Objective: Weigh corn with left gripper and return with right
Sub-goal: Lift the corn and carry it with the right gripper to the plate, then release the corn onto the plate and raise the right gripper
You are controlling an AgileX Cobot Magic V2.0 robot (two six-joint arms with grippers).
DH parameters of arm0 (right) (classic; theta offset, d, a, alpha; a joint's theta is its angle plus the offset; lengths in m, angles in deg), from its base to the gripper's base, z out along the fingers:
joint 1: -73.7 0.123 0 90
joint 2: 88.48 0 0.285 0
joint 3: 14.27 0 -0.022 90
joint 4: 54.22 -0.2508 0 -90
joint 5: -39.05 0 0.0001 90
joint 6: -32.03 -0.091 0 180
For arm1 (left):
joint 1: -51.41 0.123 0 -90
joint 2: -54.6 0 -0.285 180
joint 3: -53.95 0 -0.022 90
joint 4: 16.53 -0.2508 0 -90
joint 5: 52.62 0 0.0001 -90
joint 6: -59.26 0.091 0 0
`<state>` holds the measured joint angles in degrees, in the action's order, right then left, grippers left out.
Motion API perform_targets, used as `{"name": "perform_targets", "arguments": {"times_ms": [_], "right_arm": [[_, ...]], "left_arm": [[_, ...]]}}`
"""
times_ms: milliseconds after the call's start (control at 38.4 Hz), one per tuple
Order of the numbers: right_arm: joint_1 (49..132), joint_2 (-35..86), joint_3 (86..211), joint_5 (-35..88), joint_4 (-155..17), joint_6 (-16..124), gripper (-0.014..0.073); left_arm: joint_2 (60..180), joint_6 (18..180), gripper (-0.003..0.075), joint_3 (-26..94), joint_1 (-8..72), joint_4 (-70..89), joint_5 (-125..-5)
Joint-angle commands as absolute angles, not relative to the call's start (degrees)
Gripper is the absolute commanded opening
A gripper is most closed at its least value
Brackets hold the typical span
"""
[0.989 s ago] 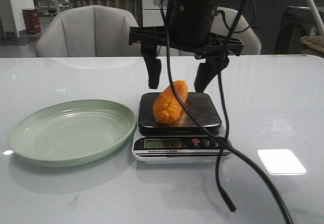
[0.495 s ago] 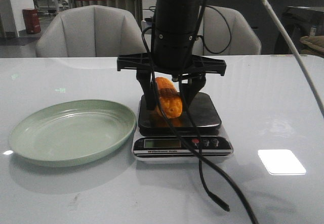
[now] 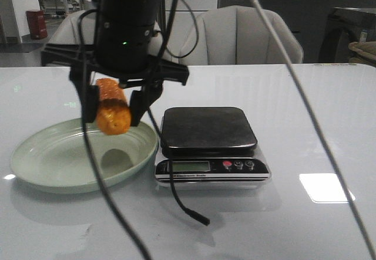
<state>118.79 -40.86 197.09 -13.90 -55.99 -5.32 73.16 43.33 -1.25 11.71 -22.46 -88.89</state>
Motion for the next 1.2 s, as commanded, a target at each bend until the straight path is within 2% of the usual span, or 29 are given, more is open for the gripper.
{"name": "perform_targets", "arguments": {"times_ms": [0,78,182,260,521,859,963,1171], "right_arm": [[120.1,-38.7,199.1,-9.5,-56.1,-4.7,0.0225],[121.1,-39.9,199.1,-8.5,-56.2,-4.7,0.0335],[121.5,-40.7,199.1,-8.4,-56.2,-4.7,0.0541],[121.4,-40.5,199.1,-8.0,-55.9,-4.7,0.0619],[117.7,-36.6,203.6,-16.9,-54.6,-0.6,0.0605],[109.5,-26.1,201.8,-35.2,-54.7,23.3,0.0605],[108.2,-20.9,196.6,-33.2,-54.7,26.2,0.0605],[106.5,-8.3,178.7,-21.5,-54.7,26.3,0.0605]], "left_arm": [[73.6,43.2,0.0125,0.3,11.5,-22.7,-85.0],[73.6,43.2,0.0125,0.3,11.5,-22.7,-85.0],[73.6,43.2,0.0125,0.3,11.5,-22.7,-85.0],[73.6,43.2,0.0125,0.3,11.5,-22.7,-85.0],[73.6,43.2,0.0125,0.3,11.5,-22.7,-85.0],[73.6,43.2,0.0125,0.3,11.5,-22.7,-85.0],[73.6,43.2,0.0124,0.3,11.5,-22.7,-85.0],[73.6,43.2,0.0125,0.3,11.5,-22.7,-85.0]]}}
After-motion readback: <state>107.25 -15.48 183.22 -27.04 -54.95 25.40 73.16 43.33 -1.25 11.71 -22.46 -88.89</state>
